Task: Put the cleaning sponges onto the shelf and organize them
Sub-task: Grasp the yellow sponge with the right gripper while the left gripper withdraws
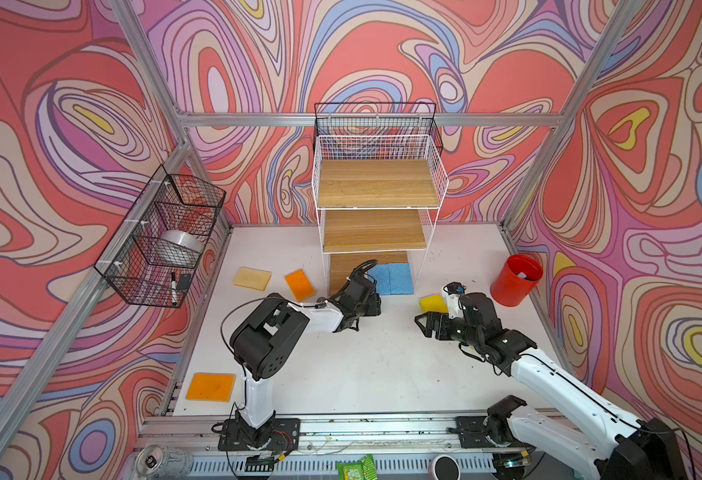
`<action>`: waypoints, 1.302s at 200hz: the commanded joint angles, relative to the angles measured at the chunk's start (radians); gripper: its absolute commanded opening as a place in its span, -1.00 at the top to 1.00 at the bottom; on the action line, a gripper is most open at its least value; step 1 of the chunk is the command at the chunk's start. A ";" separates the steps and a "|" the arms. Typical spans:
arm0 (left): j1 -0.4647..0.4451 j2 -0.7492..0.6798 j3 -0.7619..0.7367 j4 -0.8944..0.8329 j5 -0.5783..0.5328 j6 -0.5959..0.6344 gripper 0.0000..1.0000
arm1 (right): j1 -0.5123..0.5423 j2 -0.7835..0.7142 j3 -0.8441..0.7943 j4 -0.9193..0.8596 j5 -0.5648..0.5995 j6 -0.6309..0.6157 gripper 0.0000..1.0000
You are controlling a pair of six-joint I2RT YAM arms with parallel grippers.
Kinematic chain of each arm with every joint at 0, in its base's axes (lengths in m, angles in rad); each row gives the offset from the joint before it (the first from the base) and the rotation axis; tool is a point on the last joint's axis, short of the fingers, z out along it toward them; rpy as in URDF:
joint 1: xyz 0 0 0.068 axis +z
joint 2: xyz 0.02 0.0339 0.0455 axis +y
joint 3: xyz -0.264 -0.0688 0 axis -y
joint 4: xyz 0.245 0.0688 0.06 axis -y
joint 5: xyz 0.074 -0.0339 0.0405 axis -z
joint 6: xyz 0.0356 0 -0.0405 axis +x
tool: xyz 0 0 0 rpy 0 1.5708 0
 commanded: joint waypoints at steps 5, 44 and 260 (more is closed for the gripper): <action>0.002 -0.087 -0.058 -0.005 0.029 0.007 -0.81 | -0.007 0.083 0.052 -0.041 0.049 0.014 -0.89; 0.000 -0.234 -0.177 -0.007 0.046 0.003 -0.94 | -0.013 0.156 0.109 -0.070 0.147 -0.004 -0.97; 0.011 -0.477 -0.414 -0.045 0.111 0.014 -0.98 | -0.070 0.592 0.357 -0.201 0.305 -0.187 -0.97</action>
